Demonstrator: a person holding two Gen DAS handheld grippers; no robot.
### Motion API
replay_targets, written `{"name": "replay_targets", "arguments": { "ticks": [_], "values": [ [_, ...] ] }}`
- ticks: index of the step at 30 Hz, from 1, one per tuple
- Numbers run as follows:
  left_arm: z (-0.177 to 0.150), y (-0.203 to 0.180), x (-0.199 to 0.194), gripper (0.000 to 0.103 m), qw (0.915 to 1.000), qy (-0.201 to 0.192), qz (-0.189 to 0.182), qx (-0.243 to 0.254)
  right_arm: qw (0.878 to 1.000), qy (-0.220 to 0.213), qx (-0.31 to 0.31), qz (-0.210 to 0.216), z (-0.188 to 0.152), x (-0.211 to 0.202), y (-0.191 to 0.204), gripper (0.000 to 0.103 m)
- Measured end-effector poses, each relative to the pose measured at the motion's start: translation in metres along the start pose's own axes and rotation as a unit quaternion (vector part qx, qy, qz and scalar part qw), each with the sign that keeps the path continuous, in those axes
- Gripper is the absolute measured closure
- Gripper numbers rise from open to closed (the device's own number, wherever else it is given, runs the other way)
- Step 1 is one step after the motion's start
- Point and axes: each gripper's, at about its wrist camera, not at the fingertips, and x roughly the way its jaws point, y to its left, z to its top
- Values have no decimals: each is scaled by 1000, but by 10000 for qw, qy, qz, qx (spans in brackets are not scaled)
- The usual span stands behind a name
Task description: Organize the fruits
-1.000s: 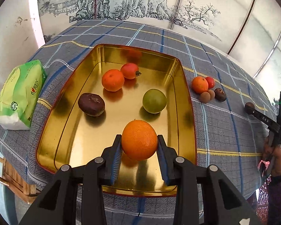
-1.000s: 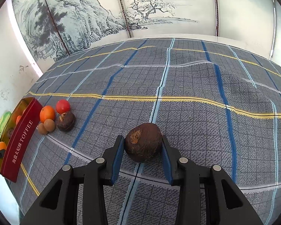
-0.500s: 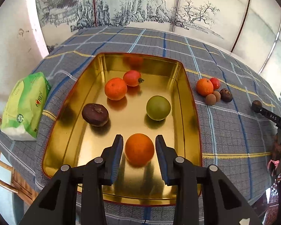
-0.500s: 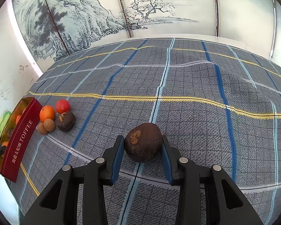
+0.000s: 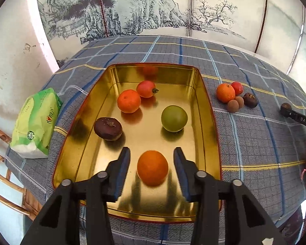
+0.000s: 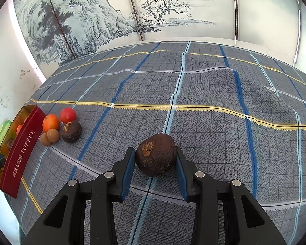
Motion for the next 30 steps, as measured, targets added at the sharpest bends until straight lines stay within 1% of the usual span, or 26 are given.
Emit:
{"name": "replay_targets", "arguments": {
  "ticks": [2, 7, 16, 18, 20, 25, 28, 30],
  "values": [
    [-1, -2, -1, 53, 9999, -48, 94, 62, 10000, 0, 1, 1, 0, 0, 0, 64],
    [-2, -6, -5, 49, 9992, -179, 280, 222, 10000, 2, -6, -7, 0, 0, 1, 64],
    [-4, -4, -5, 47, 9992, -190, 303, 195, 9999, 17, -84, -99, -1, 2, 2, 64],
    [-5, -3, -5, 44, 9992, -182, 309, 191, 9998, 27, -134, -150, -2, 2, 2, 64],
    [-6, -3, -6, 39, 9991, -200, 333, 190, 9995, 43, -215, -204, -2, 2, 5, 64],
    [-7, -1, -9, 36, 9987, -290, 354, 219, 9988, 93, -418, -234, -11, -6, 17, 64],
    [-8, 1, -11, 35, 9986, -333, 355, 205, 9989, 158, -432, -134, -16, -11, 21, 67],
    [-9, 2, -12, 34, 9987, -341, 337, 181, 9990, 194, -402, -43, -21, -16, 22, 72]
  ]
}}
